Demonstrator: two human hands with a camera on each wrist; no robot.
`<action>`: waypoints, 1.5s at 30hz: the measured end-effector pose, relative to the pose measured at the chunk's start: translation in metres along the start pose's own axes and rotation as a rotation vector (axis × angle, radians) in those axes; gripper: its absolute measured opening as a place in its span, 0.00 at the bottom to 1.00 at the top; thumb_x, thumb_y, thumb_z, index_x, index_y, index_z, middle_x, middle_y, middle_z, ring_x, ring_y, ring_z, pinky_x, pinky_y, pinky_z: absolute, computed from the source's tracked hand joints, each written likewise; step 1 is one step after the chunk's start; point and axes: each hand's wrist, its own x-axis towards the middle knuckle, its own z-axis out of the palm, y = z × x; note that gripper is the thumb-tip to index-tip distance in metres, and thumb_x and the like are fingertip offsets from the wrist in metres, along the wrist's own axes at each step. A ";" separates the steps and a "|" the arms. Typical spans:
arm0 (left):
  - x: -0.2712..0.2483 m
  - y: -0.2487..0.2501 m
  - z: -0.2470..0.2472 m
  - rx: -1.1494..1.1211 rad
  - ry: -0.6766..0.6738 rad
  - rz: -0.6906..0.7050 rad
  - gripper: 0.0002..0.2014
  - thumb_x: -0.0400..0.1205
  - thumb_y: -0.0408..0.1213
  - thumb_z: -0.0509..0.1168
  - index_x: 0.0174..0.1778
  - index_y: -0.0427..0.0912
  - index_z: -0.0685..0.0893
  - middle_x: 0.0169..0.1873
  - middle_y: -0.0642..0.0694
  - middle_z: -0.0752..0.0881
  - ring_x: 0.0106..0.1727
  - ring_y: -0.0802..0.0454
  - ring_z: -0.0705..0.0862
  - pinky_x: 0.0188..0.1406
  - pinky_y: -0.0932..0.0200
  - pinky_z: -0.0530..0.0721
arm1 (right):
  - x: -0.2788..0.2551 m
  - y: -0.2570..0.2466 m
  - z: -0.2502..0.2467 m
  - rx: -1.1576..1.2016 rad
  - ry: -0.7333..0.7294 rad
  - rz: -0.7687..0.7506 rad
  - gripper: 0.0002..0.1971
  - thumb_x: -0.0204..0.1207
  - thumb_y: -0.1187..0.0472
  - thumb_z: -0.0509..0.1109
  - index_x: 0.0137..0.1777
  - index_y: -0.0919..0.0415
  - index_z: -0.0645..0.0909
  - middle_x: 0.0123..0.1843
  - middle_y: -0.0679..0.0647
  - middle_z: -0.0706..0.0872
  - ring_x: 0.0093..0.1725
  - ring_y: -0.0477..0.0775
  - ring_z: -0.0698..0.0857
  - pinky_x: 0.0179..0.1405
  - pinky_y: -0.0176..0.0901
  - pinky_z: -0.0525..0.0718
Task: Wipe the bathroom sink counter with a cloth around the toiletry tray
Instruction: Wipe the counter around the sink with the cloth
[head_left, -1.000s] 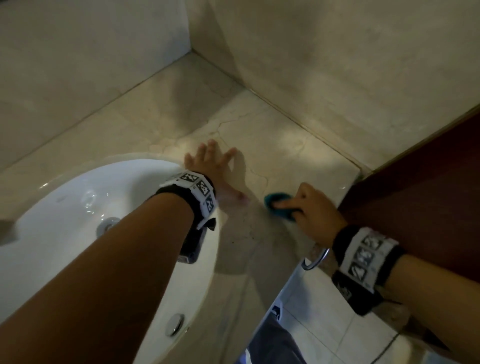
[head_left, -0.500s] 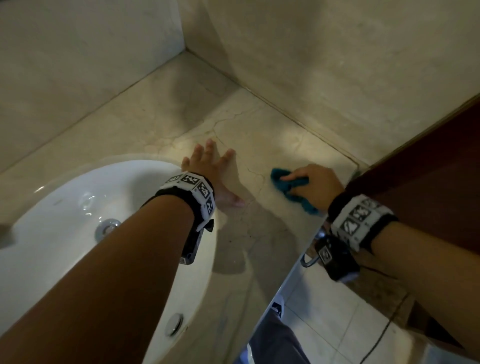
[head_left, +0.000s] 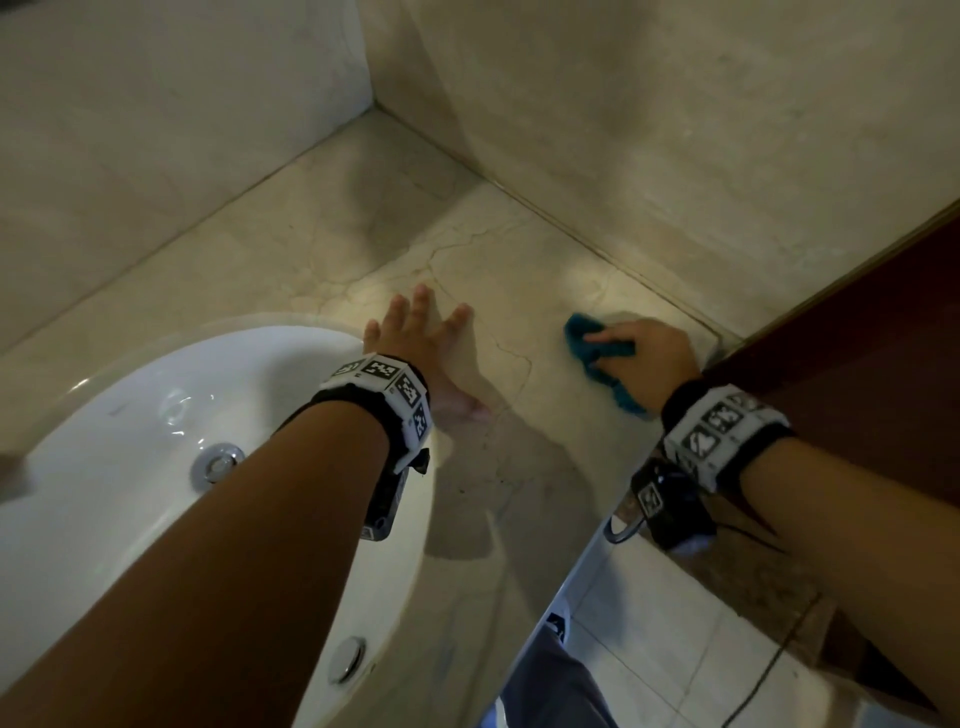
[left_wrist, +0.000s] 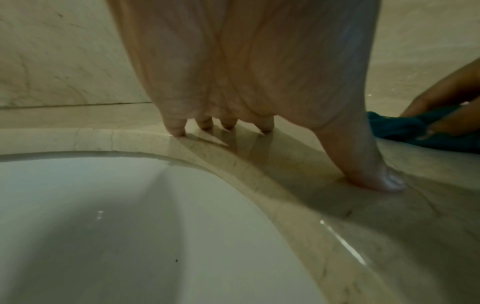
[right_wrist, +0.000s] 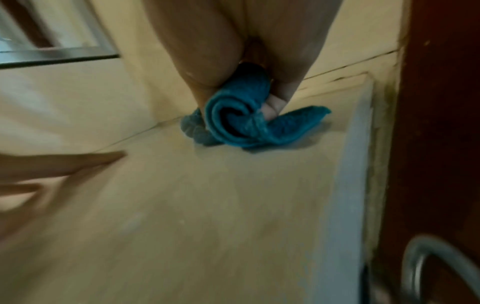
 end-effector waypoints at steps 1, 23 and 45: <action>0.000 -0.001 0.000 -0.007 -0.005 -0.003 0.62 0.58 0.72 0.72 0.81 0.64 0.41 0.82 0.45 0.34 0.83 0.37 0.38 0.80 0.36 0.45 | 0.009 0.002 -0.003 0.013 0.068 0.029 0.14 0.74 0.67 0.71 0.59 0.57 0.86 0.62 0.59 0.83 0.61 0.62 0.81 0.60 0.41 0.75; 0.005 -0.002 0.002 0.004 0.002 -0.005 0.63 0.54 0.75 0.71 0.79 0.65 0.42 0.83 0.46 0.36 0.83 0.36 0.40 0.80 0.34 0.49 | -0.014 0.020 -0.008 -0.157 -0.026 -0.097 0.24 0.77 0.63 0.67 0.73 0.50 0.73 0.55 0.57 0.72 0.57 0.60 0.76 0.47 0.28 0.63; 0.000 0.000 -0.001 -0.006 -0.025 -0.014 0.63 0.56 0.75 0.70 0.80 0.66 0.39 0.82 0.46 0.33 0.83 0.37 0.38 0.81 0.36 0.45 | -0.014 0.002 -0.003 -0.125 -0.082 -0.178 0.21 0.72 0.71 0.67 0.66 0.60 0.81 0.59 0.62 0.76 0.58 0.64 0.78 0.57 0.40 0.73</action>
